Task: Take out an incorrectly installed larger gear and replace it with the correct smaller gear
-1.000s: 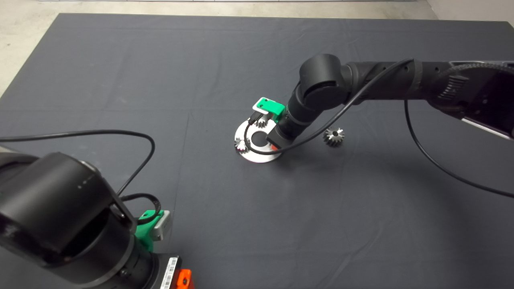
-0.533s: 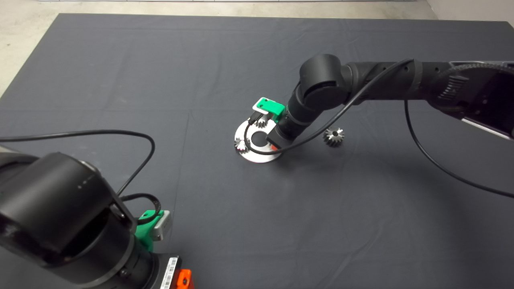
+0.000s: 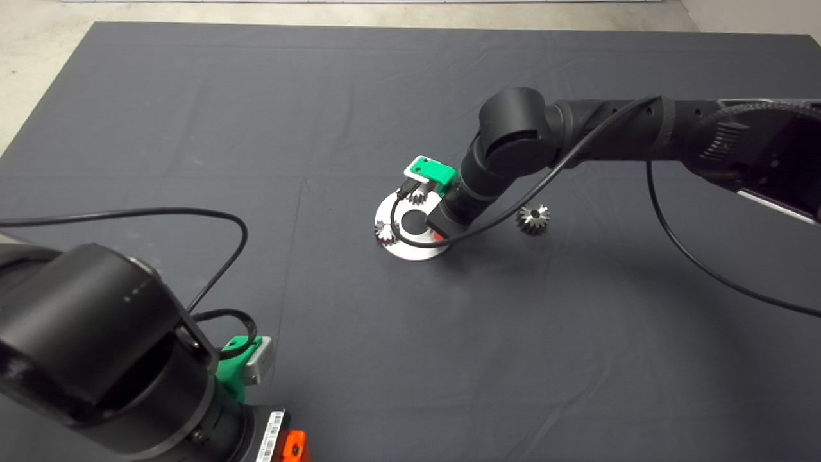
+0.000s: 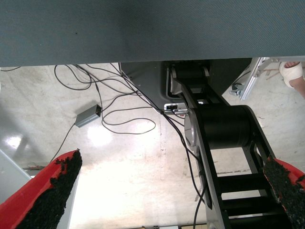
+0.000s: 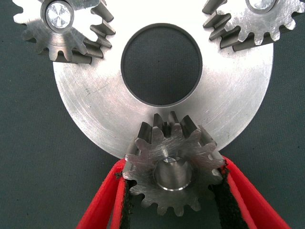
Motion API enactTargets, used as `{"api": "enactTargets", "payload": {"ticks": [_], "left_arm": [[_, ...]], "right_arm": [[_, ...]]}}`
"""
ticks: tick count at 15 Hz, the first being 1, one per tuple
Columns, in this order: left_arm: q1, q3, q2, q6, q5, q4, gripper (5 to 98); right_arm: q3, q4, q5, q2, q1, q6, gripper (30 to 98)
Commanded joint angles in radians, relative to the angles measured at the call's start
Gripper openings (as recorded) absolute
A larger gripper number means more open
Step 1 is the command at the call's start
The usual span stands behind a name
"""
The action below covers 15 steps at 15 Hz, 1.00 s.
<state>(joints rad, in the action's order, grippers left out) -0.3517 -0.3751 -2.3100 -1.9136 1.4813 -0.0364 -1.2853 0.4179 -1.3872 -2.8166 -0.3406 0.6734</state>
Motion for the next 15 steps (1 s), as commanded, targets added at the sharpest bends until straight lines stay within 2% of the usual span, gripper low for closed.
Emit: {"api": "enactTargets", "payload": {"ticks": [1, 15], "left_arm": [[-0.007, 0.018, 0.0, 0.002, 0.004, 0.016, 98.2], [-0.007, 0.019, 0.0, 0.002, 0.004, 0.016, 98.2]], "right_arm": [[0.008, -0.104, -0.007, 0.029, 0.02, -0.006, 38.4], [0.026, -0.133, -0.002, 0.029, 0.012, -0.006, 38.4]]}}
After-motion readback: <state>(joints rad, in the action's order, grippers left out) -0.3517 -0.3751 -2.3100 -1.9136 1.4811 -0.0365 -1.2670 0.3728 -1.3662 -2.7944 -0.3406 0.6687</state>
